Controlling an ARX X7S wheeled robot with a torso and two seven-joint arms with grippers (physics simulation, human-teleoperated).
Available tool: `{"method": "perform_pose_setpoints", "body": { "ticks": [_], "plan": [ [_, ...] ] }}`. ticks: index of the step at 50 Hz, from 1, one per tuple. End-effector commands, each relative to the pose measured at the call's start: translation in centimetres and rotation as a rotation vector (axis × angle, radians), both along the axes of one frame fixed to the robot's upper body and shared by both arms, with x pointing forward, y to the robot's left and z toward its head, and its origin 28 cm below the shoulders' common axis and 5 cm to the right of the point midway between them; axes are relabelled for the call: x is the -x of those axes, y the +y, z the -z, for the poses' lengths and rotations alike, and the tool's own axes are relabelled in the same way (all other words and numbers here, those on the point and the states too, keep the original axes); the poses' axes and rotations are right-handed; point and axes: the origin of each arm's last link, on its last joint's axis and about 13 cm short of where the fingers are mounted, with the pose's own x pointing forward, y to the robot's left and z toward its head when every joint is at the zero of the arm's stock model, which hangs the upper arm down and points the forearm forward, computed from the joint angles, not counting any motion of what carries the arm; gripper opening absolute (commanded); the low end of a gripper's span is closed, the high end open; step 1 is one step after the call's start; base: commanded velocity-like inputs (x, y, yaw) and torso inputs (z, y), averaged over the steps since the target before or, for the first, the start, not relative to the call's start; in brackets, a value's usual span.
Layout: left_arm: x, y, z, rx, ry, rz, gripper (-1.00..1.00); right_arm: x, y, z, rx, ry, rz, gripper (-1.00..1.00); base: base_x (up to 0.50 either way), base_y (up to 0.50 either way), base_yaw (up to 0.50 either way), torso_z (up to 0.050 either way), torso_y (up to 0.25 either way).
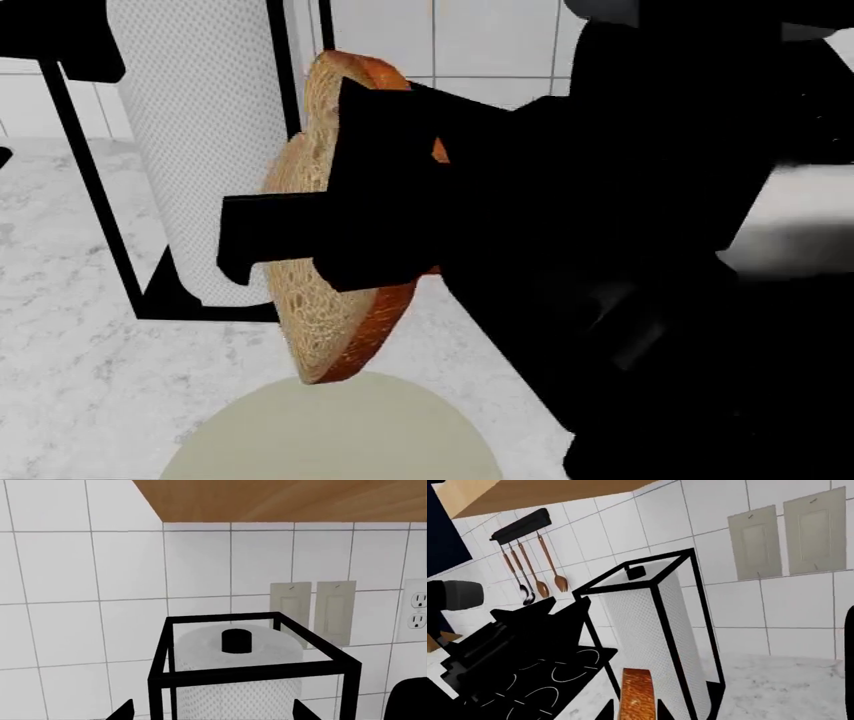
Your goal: Place the toasted item on a plate.
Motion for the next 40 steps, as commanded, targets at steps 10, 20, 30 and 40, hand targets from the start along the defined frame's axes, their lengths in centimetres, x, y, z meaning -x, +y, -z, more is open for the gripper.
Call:
{"method": "perform_pose_setpoints", "body": {
  "ticks": [10,20,30,40],
  "plan": [
    [-0.1,0.0,0.6,0.009,0.005,0.004,1.00,1.2,0.8,3.2,-0.116,0.056,-0.039,-1.00,0.00,0.00,0.00,0.000,0.000],
    [-0.1,0.1,1.0,0.019,0.008,0.004,1.00,1.0,1.1,4.9,-0.113,0.097,-0.037,-1.00,0.00,0.00,0.00,0.000,0.000],
    [-0.1,0.1,1.0,0.017,0.009,0.004,1.00,0.7,1.2,6.4,-0.118,0.126,-0.041,-1.00,0.00,0.00,0.00,0.000,0.000],
    [-0.1,0.0,1.1,0.016,0.012,0.005,1.00,0.2,0.9,7.6,-0.129,0.153,-0.030,-1.00,0.00,0.00,0.00,0.000,0.000]
  ]
}}
